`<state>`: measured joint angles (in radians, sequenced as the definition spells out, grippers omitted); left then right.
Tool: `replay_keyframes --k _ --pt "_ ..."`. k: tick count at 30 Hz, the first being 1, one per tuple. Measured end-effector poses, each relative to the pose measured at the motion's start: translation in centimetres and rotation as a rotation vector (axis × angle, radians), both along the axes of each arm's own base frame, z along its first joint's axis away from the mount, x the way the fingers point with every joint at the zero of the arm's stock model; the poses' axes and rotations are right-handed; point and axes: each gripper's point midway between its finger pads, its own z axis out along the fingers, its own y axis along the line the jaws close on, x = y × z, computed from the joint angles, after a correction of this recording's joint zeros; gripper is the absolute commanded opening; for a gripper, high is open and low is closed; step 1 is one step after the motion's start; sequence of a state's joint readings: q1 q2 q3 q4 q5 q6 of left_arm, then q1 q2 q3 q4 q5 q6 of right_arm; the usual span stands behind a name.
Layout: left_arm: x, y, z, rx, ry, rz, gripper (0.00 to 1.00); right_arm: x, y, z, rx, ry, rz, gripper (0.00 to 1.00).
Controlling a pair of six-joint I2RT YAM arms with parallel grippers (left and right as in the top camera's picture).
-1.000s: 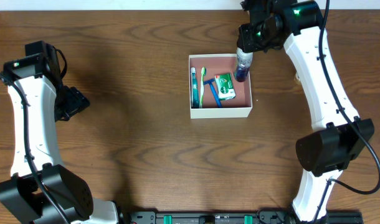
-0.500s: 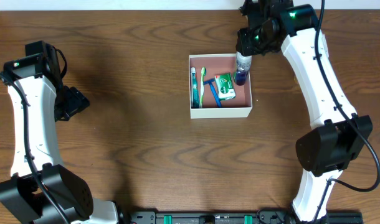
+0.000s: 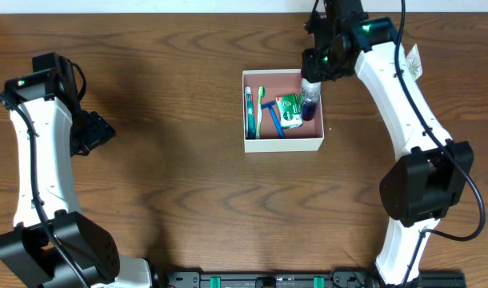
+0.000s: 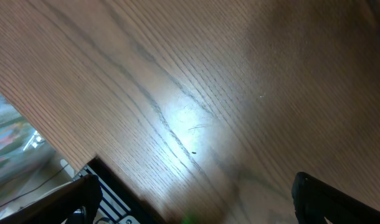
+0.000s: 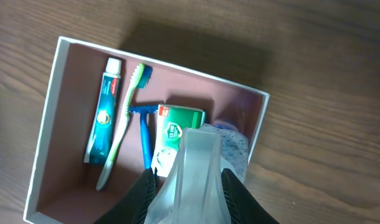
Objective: Pack container
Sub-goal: 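Lower the bottle into the box and open the right gripper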
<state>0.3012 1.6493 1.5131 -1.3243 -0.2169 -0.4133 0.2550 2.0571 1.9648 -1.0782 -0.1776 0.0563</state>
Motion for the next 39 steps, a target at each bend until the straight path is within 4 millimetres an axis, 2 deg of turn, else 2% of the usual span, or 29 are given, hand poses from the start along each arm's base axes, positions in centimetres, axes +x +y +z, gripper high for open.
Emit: replay_keyframes --k 15,24,39 --pt "0.0 0.0 0.0 0.000 0.000 0.000 0.98 0.8 0.3 -0.3 -0.007 -0.048 0.047 0.24" --pt "0.0 0.0 0.0 0.000 0.000 0.000 0.98 0.6 0.3 -2.3 -0.008 -0.032 0.052 0.25" --pt "0.0 0.0 0.0 0.000 0.000 0.000 0.98 2.0 0.2 -2.2 -0.013 -0.091 0.041 0.26"
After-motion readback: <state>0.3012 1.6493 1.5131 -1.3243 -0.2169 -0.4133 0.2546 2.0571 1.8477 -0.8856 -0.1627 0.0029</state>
